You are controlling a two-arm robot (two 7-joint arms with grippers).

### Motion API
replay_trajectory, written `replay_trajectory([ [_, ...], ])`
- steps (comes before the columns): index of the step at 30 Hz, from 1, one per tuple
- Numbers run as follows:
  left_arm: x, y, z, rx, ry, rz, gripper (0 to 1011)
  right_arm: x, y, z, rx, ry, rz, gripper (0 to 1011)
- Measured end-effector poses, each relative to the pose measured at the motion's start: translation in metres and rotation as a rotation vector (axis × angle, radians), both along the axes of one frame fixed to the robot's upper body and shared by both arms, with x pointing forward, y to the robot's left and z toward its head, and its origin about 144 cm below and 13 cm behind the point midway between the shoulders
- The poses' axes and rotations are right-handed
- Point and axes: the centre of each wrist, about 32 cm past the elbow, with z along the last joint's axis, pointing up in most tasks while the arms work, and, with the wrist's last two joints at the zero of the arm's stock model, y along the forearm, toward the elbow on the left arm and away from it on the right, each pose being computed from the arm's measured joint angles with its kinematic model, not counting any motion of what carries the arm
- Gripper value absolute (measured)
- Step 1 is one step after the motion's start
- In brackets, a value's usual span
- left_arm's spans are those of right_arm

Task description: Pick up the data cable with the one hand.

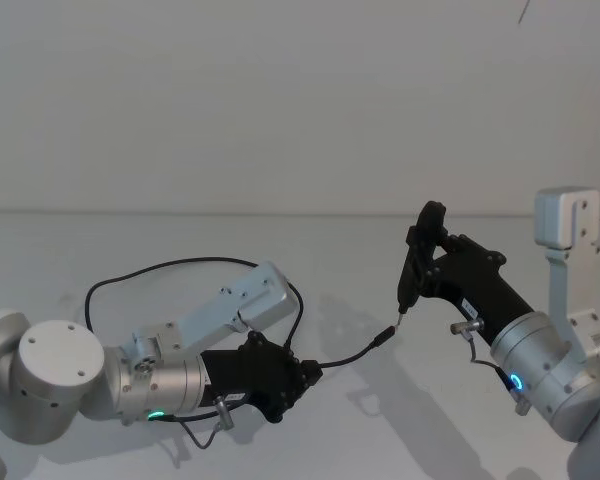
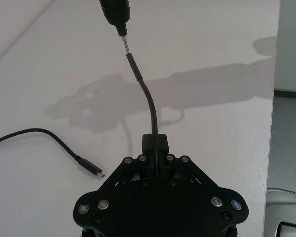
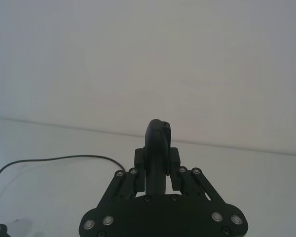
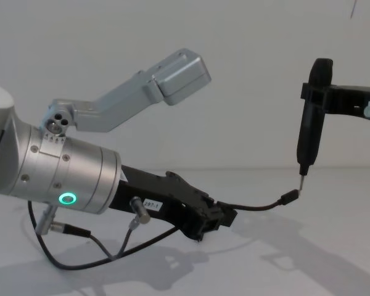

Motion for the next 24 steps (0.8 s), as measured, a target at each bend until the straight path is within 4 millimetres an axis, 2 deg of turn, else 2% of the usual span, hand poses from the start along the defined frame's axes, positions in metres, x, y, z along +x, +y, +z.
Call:
replay_trajectory([
  [24, 0.0, 0.0, 0.0, 0.0, 0.0, 0.0, 38, -0.0008, 0.0017, 0.0001, 0.0, 0.006, 0.015, 279],
])
